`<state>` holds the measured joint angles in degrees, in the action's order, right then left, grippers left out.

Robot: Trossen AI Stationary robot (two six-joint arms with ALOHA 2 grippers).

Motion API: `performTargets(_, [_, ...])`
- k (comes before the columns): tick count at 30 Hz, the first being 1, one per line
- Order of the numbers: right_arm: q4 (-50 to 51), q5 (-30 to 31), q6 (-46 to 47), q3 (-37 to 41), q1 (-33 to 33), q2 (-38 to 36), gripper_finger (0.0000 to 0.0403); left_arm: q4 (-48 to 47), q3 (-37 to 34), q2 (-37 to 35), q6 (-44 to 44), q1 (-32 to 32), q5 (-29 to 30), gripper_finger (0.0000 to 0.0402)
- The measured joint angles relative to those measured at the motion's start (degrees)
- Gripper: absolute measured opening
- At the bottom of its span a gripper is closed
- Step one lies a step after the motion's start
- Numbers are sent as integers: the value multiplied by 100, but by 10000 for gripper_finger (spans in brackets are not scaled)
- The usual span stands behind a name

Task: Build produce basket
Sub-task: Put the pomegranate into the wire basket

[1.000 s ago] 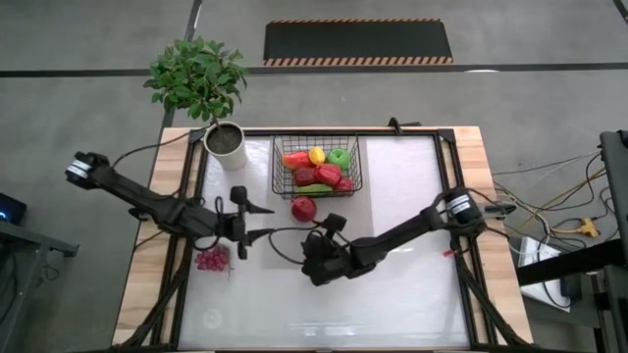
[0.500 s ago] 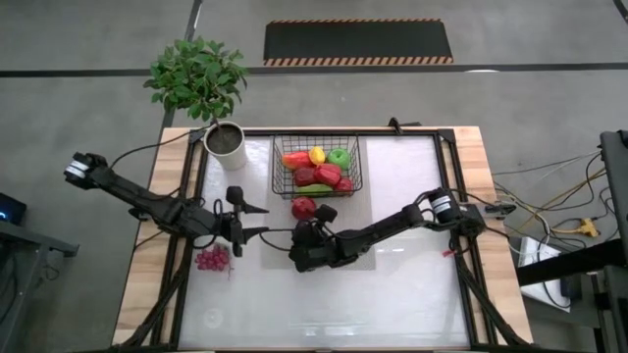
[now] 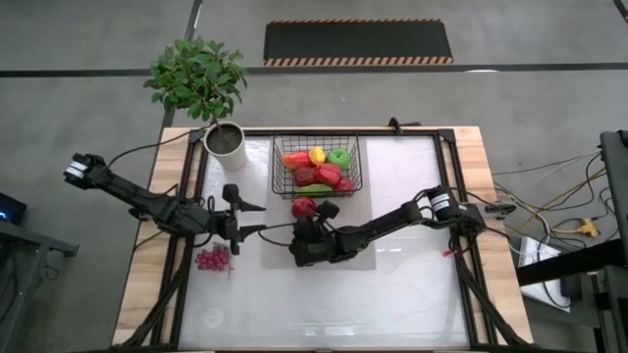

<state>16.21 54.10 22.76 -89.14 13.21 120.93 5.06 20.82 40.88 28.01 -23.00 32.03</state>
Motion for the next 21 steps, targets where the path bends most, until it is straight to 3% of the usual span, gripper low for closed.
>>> performTargets(21, [-1,-439,175,127,-280,15,359,48,-50,-79,-13,2,9,212])
